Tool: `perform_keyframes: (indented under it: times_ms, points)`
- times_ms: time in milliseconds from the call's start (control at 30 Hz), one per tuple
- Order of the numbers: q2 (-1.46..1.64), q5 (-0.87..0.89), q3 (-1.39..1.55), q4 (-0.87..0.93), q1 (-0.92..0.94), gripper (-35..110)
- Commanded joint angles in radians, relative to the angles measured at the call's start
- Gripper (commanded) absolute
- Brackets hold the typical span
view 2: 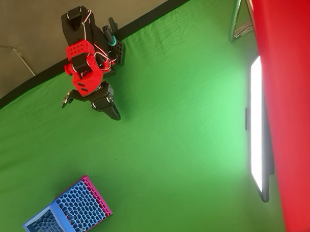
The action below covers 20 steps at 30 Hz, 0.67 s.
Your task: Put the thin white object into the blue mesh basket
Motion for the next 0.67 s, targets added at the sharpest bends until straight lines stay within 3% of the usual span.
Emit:
perform_keyframes:
  times_ms: [0,633]
  points:
    - [0.009,0.005,0.000,-0.015,-0.005,1]
    - [0.009,-0.006,0.000,-0.015,-0.006,1]
